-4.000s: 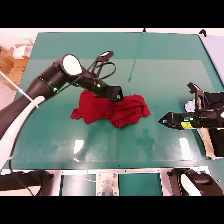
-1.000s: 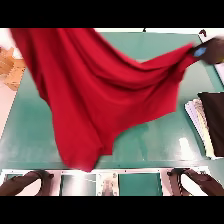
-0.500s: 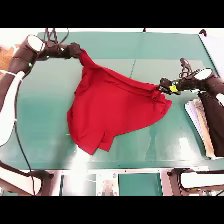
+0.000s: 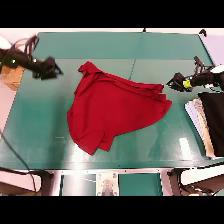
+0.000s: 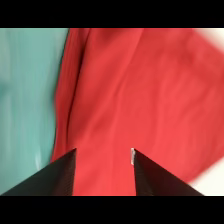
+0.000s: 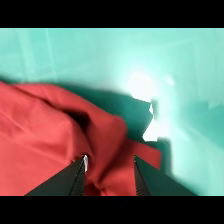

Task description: Fold the shirts.

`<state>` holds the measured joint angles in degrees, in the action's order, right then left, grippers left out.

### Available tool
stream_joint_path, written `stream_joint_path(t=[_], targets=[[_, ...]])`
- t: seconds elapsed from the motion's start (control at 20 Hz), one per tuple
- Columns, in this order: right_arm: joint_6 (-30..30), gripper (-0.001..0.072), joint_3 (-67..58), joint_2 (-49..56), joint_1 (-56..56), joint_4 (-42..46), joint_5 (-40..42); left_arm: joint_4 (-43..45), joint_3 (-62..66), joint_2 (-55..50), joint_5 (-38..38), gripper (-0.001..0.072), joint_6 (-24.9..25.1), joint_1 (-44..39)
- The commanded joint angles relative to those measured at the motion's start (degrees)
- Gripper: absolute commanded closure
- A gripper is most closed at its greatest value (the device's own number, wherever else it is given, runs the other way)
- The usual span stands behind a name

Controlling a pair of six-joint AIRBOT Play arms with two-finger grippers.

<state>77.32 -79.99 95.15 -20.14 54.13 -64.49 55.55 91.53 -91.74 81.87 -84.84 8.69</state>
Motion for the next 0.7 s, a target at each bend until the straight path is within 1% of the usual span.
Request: stream_joint_path(t=[0.0, 0.15, 0.25, 0.4, 0.5, 0.65], targets=[[-1.73, 0.0351, 0.76, 0.13, -3.10, -0.15, -5.31, 2.49, -23.23, 11.63, 1.18, 0.0296, -0.55, 2.12], [-1.95, 0.0351, 1.29, -0.02, -3.67, -0.15, -5.92, 2.01, -47.06, 23.10, -6.82, 0.0295, -0.22, 2.12], [-1.92, 0.0352, 1.29, -0.04, -3.65, -0.50, -5.90, -0.85, -57.96, 27.71, -9.94, 0.0296, -0.20, 2.12], [-2.82, 0.0352, 1.29, -0.04, -3.63, -2.73, -5.88, -3.10, -66.66, 29.99, -12.81, 0.0296, -0.22, 2.12], [-2.80, 0.0352, 1.29, -0.04, -3.61, -2.75, -5.88, -6.91, -69.61, 29.97, -16.31, 0.0296, -0.04, 1.79], [-2.80, 0.0353, 1.29, -0.04, -3.61, -2.75, -5.86, -14.27, -70.86, 29.94, -25.07, 0.0296, 1.22, -4.50]])
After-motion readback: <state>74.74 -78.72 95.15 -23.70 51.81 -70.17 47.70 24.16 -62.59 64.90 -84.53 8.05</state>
